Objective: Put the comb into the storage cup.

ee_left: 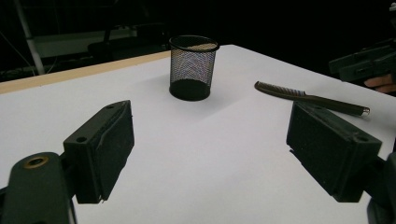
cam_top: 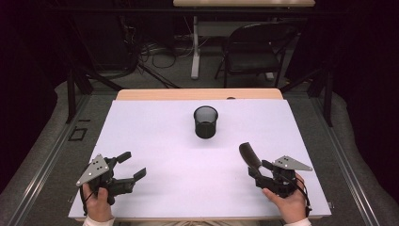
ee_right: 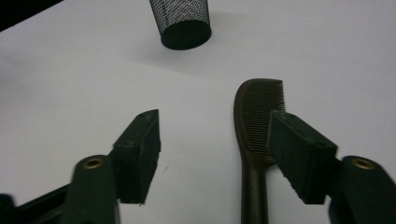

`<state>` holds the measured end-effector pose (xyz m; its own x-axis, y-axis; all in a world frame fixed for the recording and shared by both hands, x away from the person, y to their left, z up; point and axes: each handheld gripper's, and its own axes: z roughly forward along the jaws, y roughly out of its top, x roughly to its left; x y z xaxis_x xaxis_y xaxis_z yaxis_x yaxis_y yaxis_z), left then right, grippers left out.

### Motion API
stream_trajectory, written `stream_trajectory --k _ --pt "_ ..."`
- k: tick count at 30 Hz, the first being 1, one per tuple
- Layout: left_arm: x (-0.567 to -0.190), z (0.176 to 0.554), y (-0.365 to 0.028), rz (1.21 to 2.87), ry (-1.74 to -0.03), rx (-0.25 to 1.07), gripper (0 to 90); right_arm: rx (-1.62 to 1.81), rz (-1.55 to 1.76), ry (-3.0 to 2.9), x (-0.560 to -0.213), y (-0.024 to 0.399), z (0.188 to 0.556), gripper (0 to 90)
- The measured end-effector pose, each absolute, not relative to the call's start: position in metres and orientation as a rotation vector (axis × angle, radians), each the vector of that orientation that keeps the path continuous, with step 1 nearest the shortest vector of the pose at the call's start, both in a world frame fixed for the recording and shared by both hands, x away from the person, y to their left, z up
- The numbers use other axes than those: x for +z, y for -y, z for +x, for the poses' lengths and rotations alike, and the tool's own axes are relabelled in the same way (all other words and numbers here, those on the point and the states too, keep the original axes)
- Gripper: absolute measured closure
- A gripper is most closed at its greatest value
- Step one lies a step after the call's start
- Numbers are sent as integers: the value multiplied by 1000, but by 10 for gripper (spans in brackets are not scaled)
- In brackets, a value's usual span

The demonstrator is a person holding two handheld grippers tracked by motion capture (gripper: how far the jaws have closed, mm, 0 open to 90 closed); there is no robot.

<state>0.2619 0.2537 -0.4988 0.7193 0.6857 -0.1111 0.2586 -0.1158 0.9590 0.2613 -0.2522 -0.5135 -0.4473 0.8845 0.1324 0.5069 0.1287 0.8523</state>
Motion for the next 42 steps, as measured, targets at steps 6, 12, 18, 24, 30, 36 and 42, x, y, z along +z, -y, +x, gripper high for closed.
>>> stream_trajectory --k 6,12,18,24,30,36,42 --pt "-499 261 -253 1698 -758 426 154 1265 1377 -1984 -506 257 262 190" --pt "-499 261 -253 1696 -760 423 154 1175 1394 -2015 -500 263 263 147" --pt "-498 260 -250 1704 -758 424 154 1117 1438 -2053 -499 265 264 142" --pt "-497 258 -249 1711 -758 429 154 1028 1433 -2121 -496 264 267 142" --pt "-497 259 -248 1716 -763 429 154 956 1433 -2190 -489 261 271 143" --pt "-498 259 -248 1717 -766 426 154 878 1466 -2277 -487 258 277 143" --pt "-498 259 -248 1714 -761 427 154 785 1481 -2321 -483 256 285 147"
